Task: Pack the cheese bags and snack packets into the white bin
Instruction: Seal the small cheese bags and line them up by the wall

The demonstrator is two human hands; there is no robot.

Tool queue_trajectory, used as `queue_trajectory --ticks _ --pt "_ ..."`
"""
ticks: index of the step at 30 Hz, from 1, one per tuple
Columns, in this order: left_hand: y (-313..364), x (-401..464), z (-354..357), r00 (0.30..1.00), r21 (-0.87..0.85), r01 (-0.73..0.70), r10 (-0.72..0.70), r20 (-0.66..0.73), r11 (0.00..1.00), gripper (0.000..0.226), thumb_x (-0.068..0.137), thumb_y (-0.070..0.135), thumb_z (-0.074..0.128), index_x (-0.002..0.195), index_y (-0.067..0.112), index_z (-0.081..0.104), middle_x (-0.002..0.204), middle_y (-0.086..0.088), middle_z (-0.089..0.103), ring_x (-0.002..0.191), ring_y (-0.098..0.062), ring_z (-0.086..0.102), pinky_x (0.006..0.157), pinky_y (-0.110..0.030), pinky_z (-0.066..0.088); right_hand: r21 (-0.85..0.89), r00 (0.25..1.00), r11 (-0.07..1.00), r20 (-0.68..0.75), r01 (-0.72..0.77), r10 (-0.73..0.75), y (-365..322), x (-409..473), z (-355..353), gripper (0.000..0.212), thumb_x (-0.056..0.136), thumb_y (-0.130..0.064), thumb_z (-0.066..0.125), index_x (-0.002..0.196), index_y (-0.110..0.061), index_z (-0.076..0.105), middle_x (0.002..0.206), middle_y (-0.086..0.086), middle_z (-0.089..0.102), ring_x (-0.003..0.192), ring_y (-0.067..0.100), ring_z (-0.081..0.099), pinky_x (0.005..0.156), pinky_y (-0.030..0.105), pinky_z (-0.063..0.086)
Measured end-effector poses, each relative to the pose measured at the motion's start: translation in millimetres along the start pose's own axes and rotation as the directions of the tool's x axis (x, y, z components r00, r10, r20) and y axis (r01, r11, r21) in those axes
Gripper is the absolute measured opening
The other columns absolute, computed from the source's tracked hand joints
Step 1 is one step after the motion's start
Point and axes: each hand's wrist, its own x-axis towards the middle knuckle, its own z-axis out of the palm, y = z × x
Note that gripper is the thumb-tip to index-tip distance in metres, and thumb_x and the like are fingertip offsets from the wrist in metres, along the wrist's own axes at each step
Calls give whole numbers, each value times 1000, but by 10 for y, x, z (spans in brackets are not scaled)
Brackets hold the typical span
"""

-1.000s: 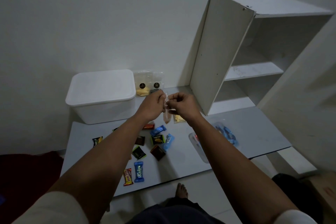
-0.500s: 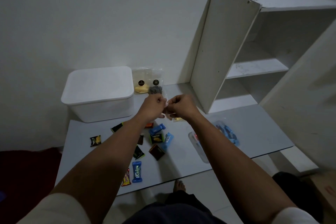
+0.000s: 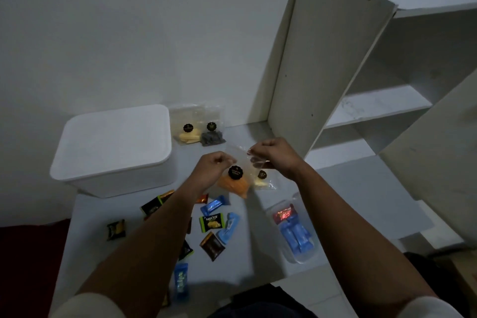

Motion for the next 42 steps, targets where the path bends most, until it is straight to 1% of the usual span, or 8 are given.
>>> queue_trajectory --ticks 8,12,19,24,29,34,37,42 --pt "82 881 255 980 -278 110 -151 -132 954 12 98 17 63 95 18 75 107 -10 75 109 -33 69 101 -55 53 15 995 1000 -95 -24 25 444 922 -166 29 92 -24 70 121 -29 69 114 -7 67 108 15 65 88 39 56" --pt "17 1298 351 966 -205 101 -145 -213 974 12 99 28 62 94 28 73 106 -5 75 104 -26 71 97 -53 56 -10 988 1000 -154 -29 27 588 1478 -132 13 96 -11 63 104 -12 73 95 -11 68 94 13 65 88 42 55" --pt "-241 2017 443 915 0 250 -236 -326 968 20 98 24 56 107 8 65 105 -8 64 95 -23 62 81 -38 47 -7 990 997 -119 -81 79 756 2521 -98 29 97 -3 56 78 -23 64 93 5 69 94 23 65 95 55 54" --pt "-527 2377 410 846 144 428 -339 -413 893 33 104 34 46 96 11 68 92 -1 58 86 -22 56 64 -31 32 17 986 991 -102 -131 132 831 2972 3 32 100 -2 54 74 -21 55 87 0 63 82 12 58 82 32 48" --pt "-584 2579 394 768 40 446 -360 -529 894 32 100 38 54 86 15 71 90 -6 65 83 -26 57 77 -35 49 -27 986 994 -131 -110 105 967 3327 152 39 94 5 53 69 -24 53 78 -5 61 76 11 56 80 31 44" --pt "-650 2722 397 752 -85 382 -363 -551 920 27 92 37 55 69 26 60 88 -12 73 85 -32 70 84 -44 57 -13 983 996 -161 -94 90 998 3412 188 24 92 -5 60 112 -18 66 102 6 70 97 23 68 94 43 55" --pt "-667 2686 450 760 -103 388 -381 -526 916 24 87 40 50 82 24 67 98 -10 75 91 -31 72 88 -45 58 -56 972 990 -204 -126 113 964 3185 50 47 95 -7 63 140 -11 53 106 6 67 100 18 65 91 26 52" --pt "-793 2259 678 847 -22 412 -392 -360 911 7 93 19 66 93 16 72 108 -9 73 103 -27 67 86 -26 48 -324 961 920 -229 -223 153 1236 2444 -295 44 94 -20 62 137 -17 55 117 5 67 106 20 62 95 28 49"
